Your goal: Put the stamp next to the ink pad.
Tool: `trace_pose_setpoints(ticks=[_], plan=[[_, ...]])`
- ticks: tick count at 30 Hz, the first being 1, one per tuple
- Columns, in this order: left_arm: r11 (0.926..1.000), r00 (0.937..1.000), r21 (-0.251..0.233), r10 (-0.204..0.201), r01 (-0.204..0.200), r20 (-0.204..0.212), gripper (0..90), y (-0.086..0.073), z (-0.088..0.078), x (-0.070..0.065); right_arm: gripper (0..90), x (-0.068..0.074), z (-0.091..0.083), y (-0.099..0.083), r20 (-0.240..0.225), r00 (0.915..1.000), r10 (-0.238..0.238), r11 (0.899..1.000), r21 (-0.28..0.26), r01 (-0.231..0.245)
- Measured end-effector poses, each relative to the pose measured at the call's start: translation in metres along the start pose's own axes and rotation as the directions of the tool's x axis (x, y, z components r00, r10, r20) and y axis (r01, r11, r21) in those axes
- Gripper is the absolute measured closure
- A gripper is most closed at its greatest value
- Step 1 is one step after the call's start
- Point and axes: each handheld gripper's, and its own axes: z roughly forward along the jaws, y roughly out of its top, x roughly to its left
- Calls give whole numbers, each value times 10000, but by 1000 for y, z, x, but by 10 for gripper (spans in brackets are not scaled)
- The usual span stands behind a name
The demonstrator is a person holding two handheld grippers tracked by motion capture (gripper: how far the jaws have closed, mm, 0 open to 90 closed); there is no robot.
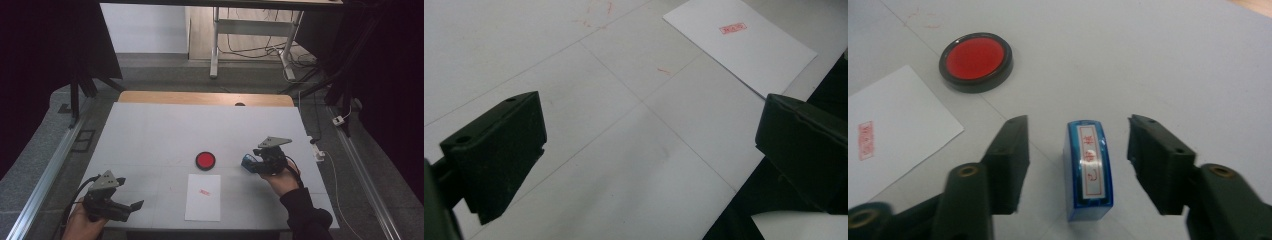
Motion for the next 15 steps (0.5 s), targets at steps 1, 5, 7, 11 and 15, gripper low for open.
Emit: trace_pose_setpoints(ticks=[1, 5, 7, 11, 15], plan=[[10000, 10000, 0, 1, -1, -1, 2, 0, 0, 0, 365, 1, -1, 0, -32, 10000, 20, 10000, 17, -19], [10000, 10000, 16, 22, -22, -24, 2, 0, 0, 0, 275, 4, -4, 0, 25, 9999, 169, 9999, 26, -169], [10000, 10000, 12, 9, -9, -21, 2, 0, 0, 0, 249, 5, -6, 1, 28, 9995, 312, 9995, -106, -312], [10000, 10000, 11, 6, -6, -20, 2, 0, 0, 0, 191, 8, -13, 3, -80, 9986, 526, 9984, -178, -528], [10000, 10000, 27, 1, -1, -26, 2, 0, 0, 0, 153, 12, -18, 3, -4, 9984, 569, 9983, -112, -569]])
